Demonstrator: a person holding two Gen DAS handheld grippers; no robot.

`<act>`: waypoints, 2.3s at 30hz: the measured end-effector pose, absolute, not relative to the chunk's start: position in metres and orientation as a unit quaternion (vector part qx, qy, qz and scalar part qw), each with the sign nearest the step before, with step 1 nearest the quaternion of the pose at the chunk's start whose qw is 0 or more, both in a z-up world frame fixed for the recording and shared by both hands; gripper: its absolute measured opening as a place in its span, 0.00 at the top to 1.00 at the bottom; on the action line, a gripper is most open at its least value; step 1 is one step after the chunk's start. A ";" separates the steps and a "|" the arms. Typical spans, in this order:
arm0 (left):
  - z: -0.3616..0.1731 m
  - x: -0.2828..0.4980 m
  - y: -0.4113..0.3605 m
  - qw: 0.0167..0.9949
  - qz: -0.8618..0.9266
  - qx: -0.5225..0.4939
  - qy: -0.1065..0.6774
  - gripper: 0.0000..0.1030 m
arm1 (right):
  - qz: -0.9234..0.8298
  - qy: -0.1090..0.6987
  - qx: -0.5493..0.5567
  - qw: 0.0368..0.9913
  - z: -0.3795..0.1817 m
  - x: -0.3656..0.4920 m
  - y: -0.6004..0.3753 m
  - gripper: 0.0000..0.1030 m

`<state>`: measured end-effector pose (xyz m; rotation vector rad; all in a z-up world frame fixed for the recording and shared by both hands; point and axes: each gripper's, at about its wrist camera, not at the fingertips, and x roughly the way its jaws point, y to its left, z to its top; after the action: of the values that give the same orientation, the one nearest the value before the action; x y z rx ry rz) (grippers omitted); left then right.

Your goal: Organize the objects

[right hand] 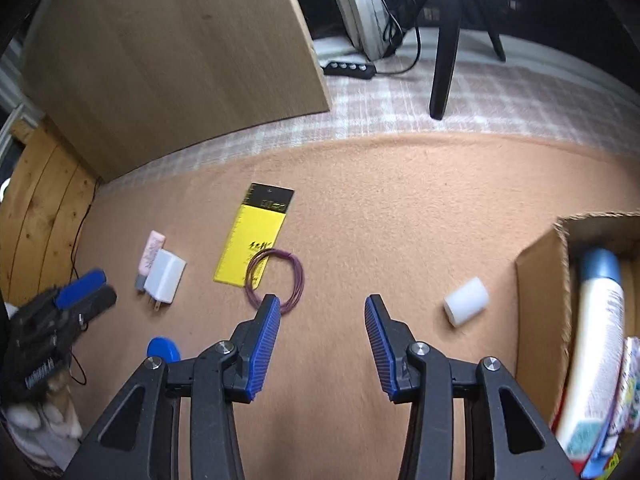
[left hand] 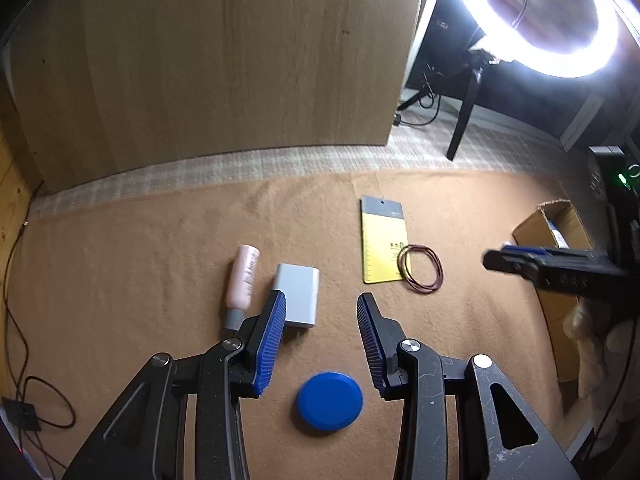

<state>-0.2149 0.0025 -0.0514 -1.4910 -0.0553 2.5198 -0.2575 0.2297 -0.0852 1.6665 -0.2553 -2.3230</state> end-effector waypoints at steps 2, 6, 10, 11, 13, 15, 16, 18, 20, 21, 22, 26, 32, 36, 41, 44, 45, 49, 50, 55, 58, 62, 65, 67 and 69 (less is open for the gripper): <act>-0.057 -0.215 0.011 0.114 0.853 -0.509 -0.015 0.61 | -0.798 -0.105 0.580 0.125 -0.086 -0.265 0.239 0.61; -0.066 -0.219 0.030 0.134 0.850 -0.509 -0.007 0.61 | -0.793 -0.133 0.586 0.101 -0.081 -0.271 0.267 0.61; -0.075 -0.224 0.045 0.150 0.848 -0.509 -0.010 0.61 | -0.798 -0.141 0.578 0.090 -0.068 -0.267 0.290 0.62; -0.076 -0.225 0.046 0.152 0.847 -0.509 -0.010 0.61 | -0.800 -0.142 0.577 0.087 -0.066 -0.266 0.293 0.62; -0.080 -0.226 0.050 0.156 0.846 -0.509 -0.009 0.61 | -0.802 -0.135 0.576 0.083 -0.064 -0.264 0.296 0.62; -0.082 -0.226 0.048 0.155 0.847 -0.509 -0.012 0.61 | -0.800 -0.129 0.580 0.082 -0.066 -0.265 0.295 0.62; -0.082 -0.226 0.047 0.155 0.847 -0.509 -0.014 0.61 | -0.797 -0.126 0.585 0.080 -0.070 -0.267 0.294 0.62; -0.081 -0.227 0.044 0.153 0.847 -0.509 -0.016 0.61 | -0.794 -0.122 0.590 0.076 -0.077 -0.268 0.291 0.62; -0.079 -0.227 0.041 0.150 0.848 -0.509 -0.012 0.61 | -0.791 -0.122 0.594 0.073 -0.085 -0.269 0.288 0.62; -0.078 -0.226 0.040 0.151 0.848 -0.508 -0.009 0.61 | -0.790 -0.122 0.596 0.072 -0.088 -0.270 0.286 0.62; -0.077 -0.226 0.040 0.151 0.849 -0.507 -0.009 0.61 | -0.790 -0.118 0.597 0.070 -0.091 -0.271 0.283 0.62; -0.075 -0.225 0.038 0.155 0.850 -0.503 -0.011 0.61 | -0.804 -0.062 0.590 0.046 -0.095 -0.278 0.274 0.62; -0.073 -0.222 0.036 0.163 0.852 -0.497 -0.022 0.61 | -0.789 0.020 0.613 0.025 -0.109 -0.290 0.256 0.62; -0.070 -0.220 0.031 0.167 0.854 -0.492 -0.030 0.61 | -0.776 0.091 0.624 0.014 -0.117 -0.293 0.239 0.62; -0.068 -0.216 0.020 0.168 0.857 -0.486 -0.041 0.61 | -0.776 0.117 0.620 0.022 -0.107 -0.288 0.224 0.62; -0.069 -0.213 0.011 0.166 0.858 -0.484 -0.049 0.61 | -0.767 0.127 0.629 0.014 -0.114 -0.292 0.219 0.62; -0.068 -0.212 0.007 0.166 0.858 -0.483 -0.052 0.61 | -0.764 0.131 0.632 0.008 -0.117 -0.293 0.218 0.62; -0.067 -0.209 -0.003 0.165 0.860 -0.479 -0.058 0.61 | -0.757 0.135 0.639 -0.017 -0.126 -0.296 0.222 0.62; -0.067 -0.208 -0.005 0.165 0.861 -0.478 -0.059 0.61 | -0.757 0.132 0.640 -0.019 -0.127 -0.296 0.223 0.62; -0.067 -0.206 -0.012 0.166 0.861 -0.476 -0.064 0.61 | -0.736 0.091 0.671 -0.006 -0.127 -0.288 0.227 0.61; -0.064 -0.204 -0.012 0.174 0.862 -0.472 -0.065 0.62 | -0.706 -0.035 0.704 0.064 -0.117 -0.270 0.239 0.60; -0.062 -0.203 -0.011 0.179 0.862 -0.470 -0.062 0.62 | -0.740 -0.096 0.660 0.090 -0.077 -0.242 0.252 0.60; -0.065 -0.206 -0.007 0.182 0.858 -0.476 -0.061 0.62 | -0.761 -0.083 0.639 0.068 -0.070 -0.230 0.258 0.60; -0.067 -0.208 -0.001 0.187 0.856 -0.479 -0.058 0.62 | -0.770 -0.071 0.632 0.054 -0.076 -0.227 0.260 0.60; -0.067 -0.209 0.006 0.192 0.855 -0.480 -0.052 0.62 | -0.773 -0.078 0.628 0.040 -0.086 -0.224 0.259 0.60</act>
<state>-0.2085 0.0057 -0.0672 -1.3475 -0.1460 2.3999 -0.2242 0.2586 -0.0860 1.9259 -0.2384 -2.3690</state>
